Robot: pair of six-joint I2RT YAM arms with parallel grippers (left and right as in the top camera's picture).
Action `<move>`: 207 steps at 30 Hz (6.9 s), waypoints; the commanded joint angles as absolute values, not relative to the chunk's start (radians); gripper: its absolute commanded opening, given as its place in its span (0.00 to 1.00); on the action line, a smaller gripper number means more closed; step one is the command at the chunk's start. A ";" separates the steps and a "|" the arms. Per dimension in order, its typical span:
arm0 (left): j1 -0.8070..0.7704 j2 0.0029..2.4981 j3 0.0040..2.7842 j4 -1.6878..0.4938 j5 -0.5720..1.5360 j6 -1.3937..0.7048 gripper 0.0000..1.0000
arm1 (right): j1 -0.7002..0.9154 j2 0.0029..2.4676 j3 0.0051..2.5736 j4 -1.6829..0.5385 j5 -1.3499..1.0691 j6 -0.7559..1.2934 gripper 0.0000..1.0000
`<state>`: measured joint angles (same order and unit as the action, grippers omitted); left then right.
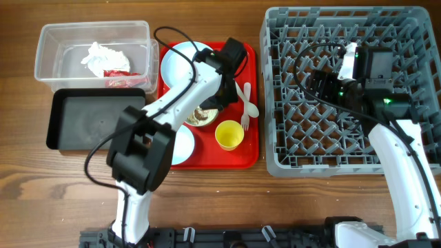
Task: Sort waste into correct bins and load items into the dishwasher rack
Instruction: 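Move the left gripper to the green bowl and grasp its rim, then carry the green bowl over the black tray and tip out the rice, then return the green bowl to the red tray and grasp the yellow cup, then hand the yellow cup from the left gripper to the right gripper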
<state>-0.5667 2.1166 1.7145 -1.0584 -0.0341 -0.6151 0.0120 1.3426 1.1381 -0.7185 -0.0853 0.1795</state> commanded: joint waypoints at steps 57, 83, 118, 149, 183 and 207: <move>0.738 1.751 1.099 -0.722 1.464 -0.069 0.04 | 0.014 1.351 1.156 -0.728 -0.106 0.186 1.00; 0.738 1.750 1.100 -0.541 1.568 -0.570 0.04 | 0.014 1.351 1.156 -0.727 -0.128 0.194 1.00; -0.482 1.650 1.193 -0.608 -0.100 -0.290 0.04 | 0.014 1.351 1.156 -0.709 -0.136 0.210 1.00; -0.520 1.711 1.229 -0.754 0.288 -0.153 0.71 | 0.014 1.351 1.156 -0.720 -0.136 0.210 1.00; -0.207 1.750 1.247 -0.643 1.200 -0.194 0.04 | 0.014 1.354 1.156 -0.638 -0.619 0.209 1.00; -0.159 1.750 1.247 -0.483 1.574 -0.194 0.04 | 0.231 1.489 1.130 -0.300 -1.232 0.134 0.86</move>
<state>-0.1608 1.7710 1.2278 -0.4885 1.5414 -0.1959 0.2161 1.4765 1.1343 -0.2981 -1.1927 0.1524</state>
